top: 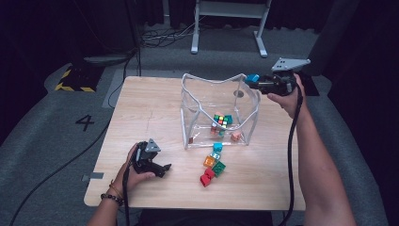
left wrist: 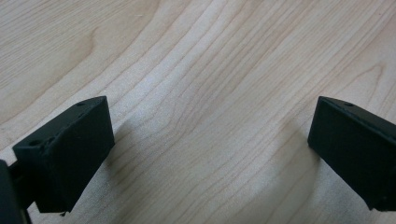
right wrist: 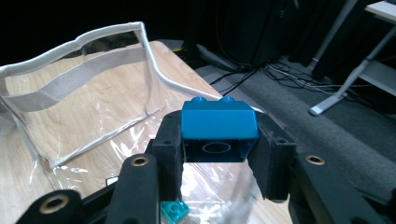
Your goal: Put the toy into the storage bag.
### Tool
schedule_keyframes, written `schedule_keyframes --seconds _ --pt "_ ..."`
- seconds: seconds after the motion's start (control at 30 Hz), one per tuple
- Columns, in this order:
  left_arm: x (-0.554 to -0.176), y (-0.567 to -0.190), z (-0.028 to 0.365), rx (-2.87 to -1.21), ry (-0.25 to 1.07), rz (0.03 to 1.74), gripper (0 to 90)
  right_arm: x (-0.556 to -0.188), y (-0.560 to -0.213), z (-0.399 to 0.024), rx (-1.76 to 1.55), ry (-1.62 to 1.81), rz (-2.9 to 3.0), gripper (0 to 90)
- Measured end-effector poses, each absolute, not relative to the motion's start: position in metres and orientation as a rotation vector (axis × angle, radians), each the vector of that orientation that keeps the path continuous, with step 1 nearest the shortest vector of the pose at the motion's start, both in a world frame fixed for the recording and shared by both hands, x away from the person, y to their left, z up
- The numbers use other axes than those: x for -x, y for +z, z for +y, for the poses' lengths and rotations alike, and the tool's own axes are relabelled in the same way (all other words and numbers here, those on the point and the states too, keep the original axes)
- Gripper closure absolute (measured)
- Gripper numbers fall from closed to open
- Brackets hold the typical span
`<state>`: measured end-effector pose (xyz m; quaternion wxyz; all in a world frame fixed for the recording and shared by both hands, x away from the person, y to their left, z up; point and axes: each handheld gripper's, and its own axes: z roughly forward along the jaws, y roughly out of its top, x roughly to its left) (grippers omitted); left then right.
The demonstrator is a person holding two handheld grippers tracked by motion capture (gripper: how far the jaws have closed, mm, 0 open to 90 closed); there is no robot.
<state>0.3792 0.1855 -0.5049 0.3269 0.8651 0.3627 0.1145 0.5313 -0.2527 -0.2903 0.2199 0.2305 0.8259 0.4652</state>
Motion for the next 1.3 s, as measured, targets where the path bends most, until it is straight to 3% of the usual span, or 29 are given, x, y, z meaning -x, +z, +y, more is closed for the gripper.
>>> schedule_keyframes --seconds 0.77,1.3 --pt "-0.379 -0.505 0.186 -2.266 0.300 0.950 0.5 -0.556 -0.303 -0.185 -0.498 1.108 2.496 58.8" --pt "-0.379 -0.505 0.186 -2.267 0.300 0.950 0.5 -0.570 -0.317 -0.176 -0.464 0.719 2.693 58.8"
